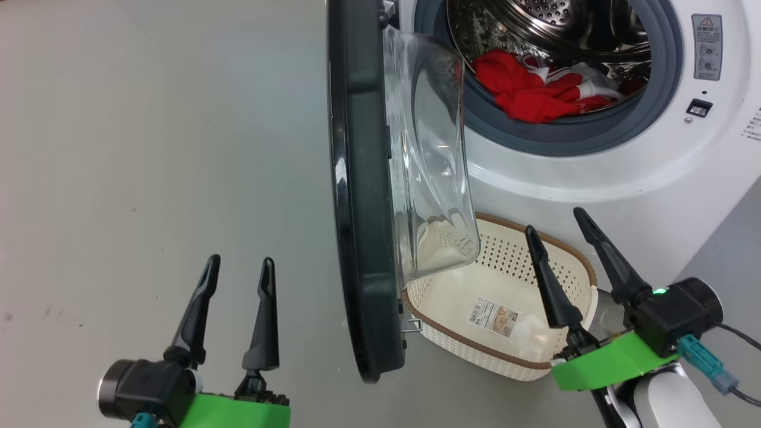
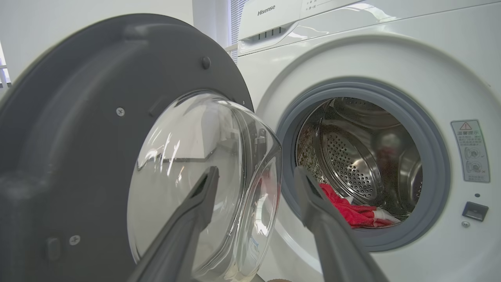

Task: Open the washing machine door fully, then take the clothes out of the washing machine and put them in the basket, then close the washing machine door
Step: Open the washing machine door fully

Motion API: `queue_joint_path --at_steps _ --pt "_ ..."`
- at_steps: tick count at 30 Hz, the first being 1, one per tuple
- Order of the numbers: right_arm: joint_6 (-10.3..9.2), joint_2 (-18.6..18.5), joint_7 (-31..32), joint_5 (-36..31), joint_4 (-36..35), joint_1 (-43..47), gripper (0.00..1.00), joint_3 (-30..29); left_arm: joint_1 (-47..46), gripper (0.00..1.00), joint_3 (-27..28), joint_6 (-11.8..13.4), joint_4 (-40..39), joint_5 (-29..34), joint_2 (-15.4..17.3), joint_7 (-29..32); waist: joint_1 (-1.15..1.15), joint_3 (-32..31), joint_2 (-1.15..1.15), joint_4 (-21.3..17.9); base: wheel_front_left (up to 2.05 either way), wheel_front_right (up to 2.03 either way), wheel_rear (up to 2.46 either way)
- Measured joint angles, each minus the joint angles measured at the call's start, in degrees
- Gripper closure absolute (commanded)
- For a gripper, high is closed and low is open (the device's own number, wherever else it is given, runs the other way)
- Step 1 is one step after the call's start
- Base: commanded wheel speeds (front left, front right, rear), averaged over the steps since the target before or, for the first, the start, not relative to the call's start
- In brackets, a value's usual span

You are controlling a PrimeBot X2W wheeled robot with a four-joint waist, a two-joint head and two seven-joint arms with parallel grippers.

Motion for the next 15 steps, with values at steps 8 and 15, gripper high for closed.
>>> queue_joint_path --at_steps 8,15 --pt "0.0 0.1 0.0 1.7 -0.5 4.5 0.0 -0.9 0.0 0.0 0.3 0.0 0.5 0.0 -0.2 0.0 0.0 -0.4 0.0 -0.1 0.0 0.0 0.0" --pt "0.0 0.3 0.0 1.8 0.0 5.8 0.0 0.5 0.0 0.0 0.8 -0.4 1.3 0.0 -0.2 0.0 0.0 -0.5 0.0 -0.2 0.0 0.0 0.0"
